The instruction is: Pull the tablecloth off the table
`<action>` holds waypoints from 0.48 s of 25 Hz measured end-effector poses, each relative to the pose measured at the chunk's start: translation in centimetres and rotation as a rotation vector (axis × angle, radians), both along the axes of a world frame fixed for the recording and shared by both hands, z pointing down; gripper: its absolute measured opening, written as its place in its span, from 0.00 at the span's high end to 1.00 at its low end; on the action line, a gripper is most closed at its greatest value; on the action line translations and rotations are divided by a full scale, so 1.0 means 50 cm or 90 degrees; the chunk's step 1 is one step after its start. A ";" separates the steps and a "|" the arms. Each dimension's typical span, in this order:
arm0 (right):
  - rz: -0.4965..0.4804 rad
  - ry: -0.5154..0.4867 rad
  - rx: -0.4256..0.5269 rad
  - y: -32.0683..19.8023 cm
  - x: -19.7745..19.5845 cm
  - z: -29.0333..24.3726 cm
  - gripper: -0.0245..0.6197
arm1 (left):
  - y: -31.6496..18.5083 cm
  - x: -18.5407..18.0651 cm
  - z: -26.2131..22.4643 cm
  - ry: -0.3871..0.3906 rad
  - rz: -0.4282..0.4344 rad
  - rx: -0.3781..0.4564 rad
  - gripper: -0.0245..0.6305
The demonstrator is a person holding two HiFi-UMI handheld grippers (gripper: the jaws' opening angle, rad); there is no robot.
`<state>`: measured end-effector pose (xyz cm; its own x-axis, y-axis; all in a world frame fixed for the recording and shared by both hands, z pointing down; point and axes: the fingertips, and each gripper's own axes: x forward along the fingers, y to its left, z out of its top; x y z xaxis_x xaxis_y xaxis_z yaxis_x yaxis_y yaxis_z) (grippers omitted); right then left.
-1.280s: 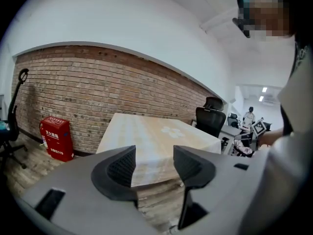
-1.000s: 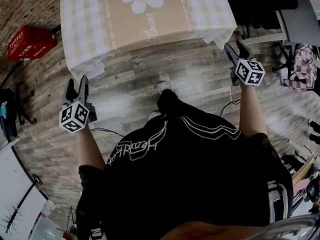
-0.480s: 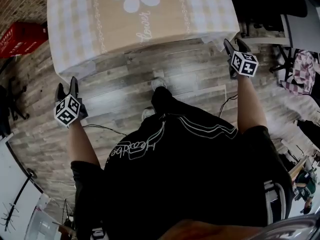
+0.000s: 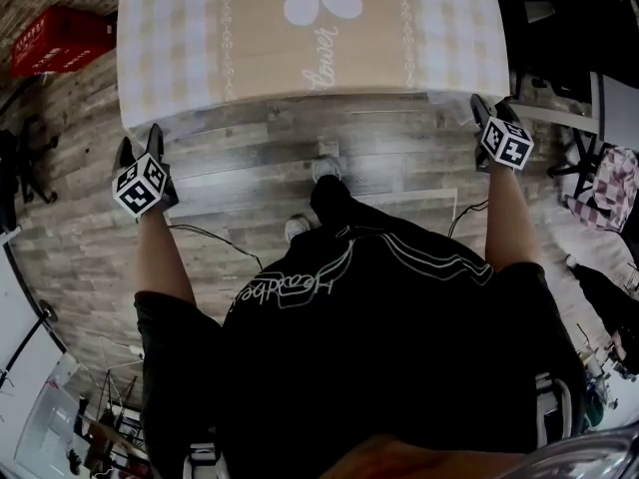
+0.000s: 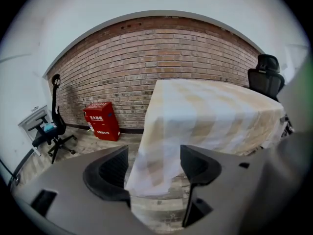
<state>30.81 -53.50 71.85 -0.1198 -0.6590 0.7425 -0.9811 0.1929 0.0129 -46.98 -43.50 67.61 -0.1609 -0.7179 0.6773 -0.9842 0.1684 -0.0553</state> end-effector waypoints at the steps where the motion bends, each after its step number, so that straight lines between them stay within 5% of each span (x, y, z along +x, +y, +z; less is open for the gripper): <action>1: -0.001 0.005 -0.003 -0.003 -0.001 0.005 0.60 | -0.004 -0.009 0.003 0.000 -0.007 0.000 0.49; 6: -0.012 0.014 -0.012 -0.007 -0.007 0.018 0.71 | -0.023 -0.003 0.016 0.010 -0.015 -0.004 0.51; 12: -0.017 -0.004 -0.020 -0.002 -0.020 0.020 0.87 | -0.026 0.012 0.020 0.012 -0.027 -0.020 0.80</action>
<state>29.81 -53.60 72.83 -0.1417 -0.6321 0.7618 -0.9757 0.2190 0.0003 -46.40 -44.79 68.62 -0.1776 -0.6889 0.7027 -0.9771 0.2084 -0.0426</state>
